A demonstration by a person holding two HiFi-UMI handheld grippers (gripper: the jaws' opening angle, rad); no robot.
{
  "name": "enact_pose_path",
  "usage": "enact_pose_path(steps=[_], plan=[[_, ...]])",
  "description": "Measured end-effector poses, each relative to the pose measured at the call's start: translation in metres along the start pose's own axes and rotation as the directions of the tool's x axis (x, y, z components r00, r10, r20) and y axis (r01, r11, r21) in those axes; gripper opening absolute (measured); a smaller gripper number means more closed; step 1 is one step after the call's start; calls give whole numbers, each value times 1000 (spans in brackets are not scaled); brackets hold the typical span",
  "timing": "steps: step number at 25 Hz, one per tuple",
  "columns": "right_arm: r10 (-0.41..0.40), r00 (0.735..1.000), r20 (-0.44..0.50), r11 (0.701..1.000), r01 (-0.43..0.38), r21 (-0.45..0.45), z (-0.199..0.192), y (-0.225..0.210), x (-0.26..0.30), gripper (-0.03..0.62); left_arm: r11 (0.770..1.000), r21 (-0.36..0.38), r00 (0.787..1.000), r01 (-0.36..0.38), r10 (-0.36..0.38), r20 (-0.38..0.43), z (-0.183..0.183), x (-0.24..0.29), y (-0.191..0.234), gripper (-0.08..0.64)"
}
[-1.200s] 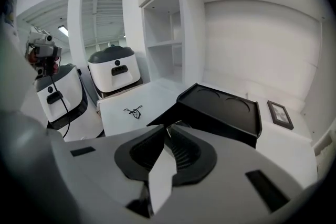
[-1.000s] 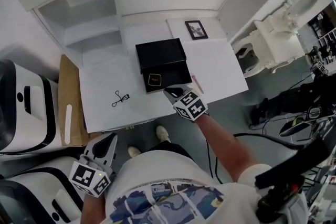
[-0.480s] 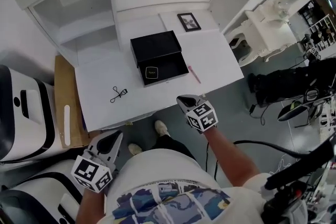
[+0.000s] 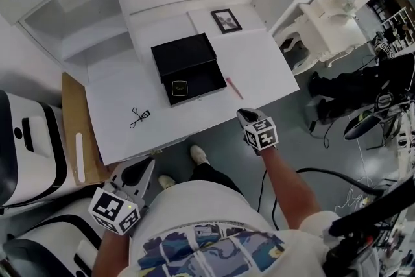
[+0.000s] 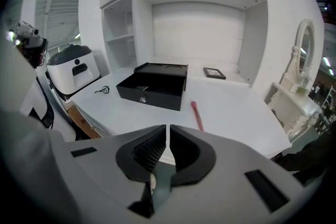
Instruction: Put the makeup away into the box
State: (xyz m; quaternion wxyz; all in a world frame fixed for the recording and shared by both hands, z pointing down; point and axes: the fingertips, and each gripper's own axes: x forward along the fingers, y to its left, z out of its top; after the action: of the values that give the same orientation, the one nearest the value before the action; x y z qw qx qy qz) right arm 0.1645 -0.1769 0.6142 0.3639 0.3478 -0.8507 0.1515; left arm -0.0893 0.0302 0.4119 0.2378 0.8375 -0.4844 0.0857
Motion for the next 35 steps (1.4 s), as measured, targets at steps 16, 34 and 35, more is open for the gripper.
enact_pose_path(steps=[16, 34, 35], plan=[[41, 997, -60, 999, -42, -27, 8, -67, 72, 118, 994, -7, 994, -108, 107, -34, 29, 56, -4, 14], [114, 987, -109, 993, -118, -28, 11, -71, 112, 63, 982, -20, 980, -189, 187, -70, 38, 92, -5, 14], [113, 988, -110, 993, -116, -27, 11, -71, 113, 63, 982, -20, 980, -188, 186, -70, 38, 93, -6, 14]])
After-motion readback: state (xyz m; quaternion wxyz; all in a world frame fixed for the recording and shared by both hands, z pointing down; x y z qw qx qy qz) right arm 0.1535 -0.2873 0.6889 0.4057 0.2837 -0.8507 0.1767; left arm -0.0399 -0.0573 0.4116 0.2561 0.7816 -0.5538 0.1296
